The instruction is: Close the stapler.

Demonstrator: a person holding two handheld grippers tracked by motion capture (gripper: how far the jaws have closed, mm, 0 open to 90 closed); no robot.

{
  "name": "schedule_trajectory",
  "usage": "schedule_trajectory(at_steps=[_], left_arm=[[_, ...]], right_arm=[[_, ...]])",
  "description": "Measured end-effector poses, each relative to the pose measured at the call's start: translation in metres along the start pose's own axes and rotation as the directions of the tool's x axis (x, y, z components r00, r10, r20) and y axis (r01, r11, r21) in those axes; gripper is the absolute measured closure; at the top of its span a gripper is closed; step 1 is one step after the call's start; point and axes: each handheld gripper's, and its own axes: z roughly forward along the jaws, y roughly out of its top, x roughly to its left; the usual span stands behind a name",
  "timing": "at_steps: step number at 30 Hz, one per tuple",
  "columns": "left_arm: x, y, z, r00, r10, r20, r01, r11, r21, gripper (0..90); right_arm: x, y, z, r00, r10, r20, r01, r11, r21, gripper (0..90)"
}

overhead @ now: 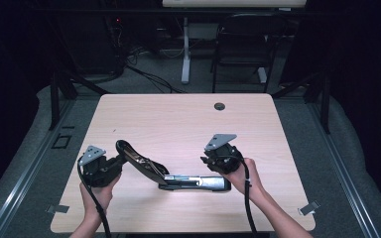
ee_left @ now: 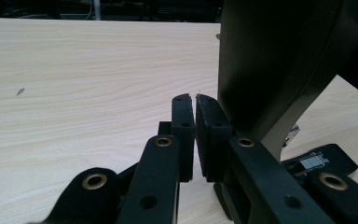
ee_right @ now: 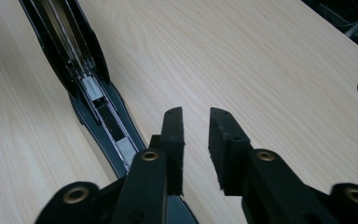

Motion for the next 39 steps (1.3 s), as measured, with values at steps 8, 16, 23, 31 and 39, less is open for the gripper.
schedule_trajectory(at_steps=[8,16,23,31,39], left_arm=[[-0.005,0.003,0.003,0.9999,0.015,0.003,-0.015,0.9998,-0.016,89.9],[-0.013,0.006,0.007,0.9993,0.036,0.008,-0.036,0.9989,-0.031,90.0],[-0.015,0.008,0.011,0.9986,0.05,0.015,-0.05,0.9985,-0.021,90.0],[-0.02,0.007,0.015,0.9976,0.065,0.025,-0.064,0.9978,-0.018,90.0],[-0.024,0.006,0.018,0.9962,0.08,0.035,-0.08,0.9968,0.0,90.0]], right_arm=[[0.006,0.007,0.001,0.9999,-0.012,-0.003,0.012,1.0,-0.025,89.3],[0.014,0.014,0.002,0.9994,-0.031,-0.012,0.031,0.999,-0.045,90.0],[0.018,0.019,0.004,0.9996,-0.029,-0.002,0.029,0.997,-0.068,89.5],[0.021,0.023,0.007,0.9994,-0.034,-0.011,0.033,0.996,-0.079,89.6],[0.026,0.027,0.007,0.999,-0.042,-0.017,0.041,0.995,-0.086,89.5]])
